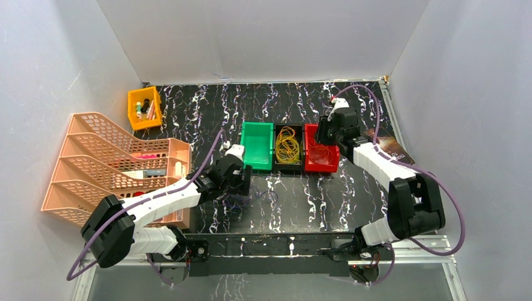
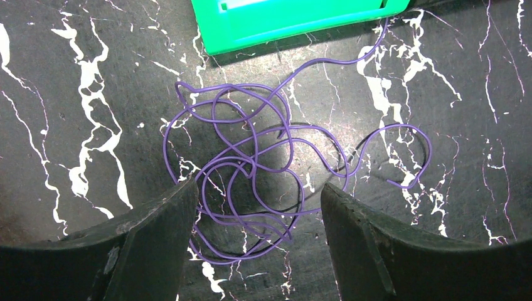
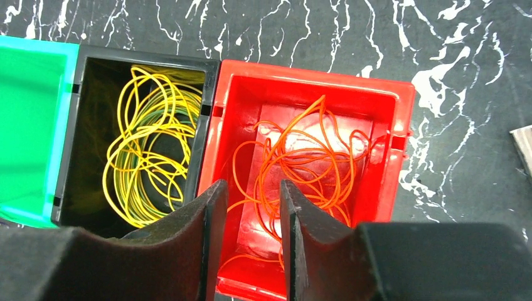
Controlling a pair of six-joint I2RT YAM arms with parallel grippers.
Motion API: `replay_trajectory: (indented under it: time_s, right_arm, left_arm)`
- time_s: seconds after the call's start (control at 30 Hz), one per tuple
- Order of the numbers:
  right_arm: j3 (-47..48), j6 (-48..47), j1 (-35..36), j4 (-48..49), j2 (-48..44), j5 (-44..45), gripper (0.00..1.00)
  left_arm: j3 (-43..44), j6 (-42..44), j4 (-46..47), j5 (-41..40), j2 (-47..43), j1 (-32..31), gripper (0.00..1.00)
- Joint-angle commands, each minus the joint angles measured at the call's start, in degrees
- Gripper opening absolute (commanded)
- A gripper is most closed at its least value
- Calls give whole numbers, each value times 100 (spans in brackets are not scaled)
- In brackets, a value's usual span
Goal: Untangle the cables
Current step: Place the cable in the bin.
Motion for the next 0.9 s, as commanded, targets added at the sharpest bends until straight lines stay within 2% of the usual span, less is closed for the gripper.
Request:
replay_trajectory:
  time_s: [0.0,0.13,0.27,0.4,0.87]
  right_arm:
    - [270,-150,-19,-179,-468,241,45]
    - [324,-276,-19,-412,-737,488,46]
    - [366,-367,-17,-698,-918,317,46]
    - [240,-305,-13,-568,-1006,399,46]
    - [486,124,-12,394,209,324,48]
  left_arm:
    - [61,30,-16,-16,-34,-24,70]
    - [-32,-17,27,-18,-119,-26,70]
    - [-99,-27,33,-20,-146,-25,70]
    - [-78,-14,59,-13,-124,-26,70]
    - [-120,-36,8,-28,-229,-28,70]
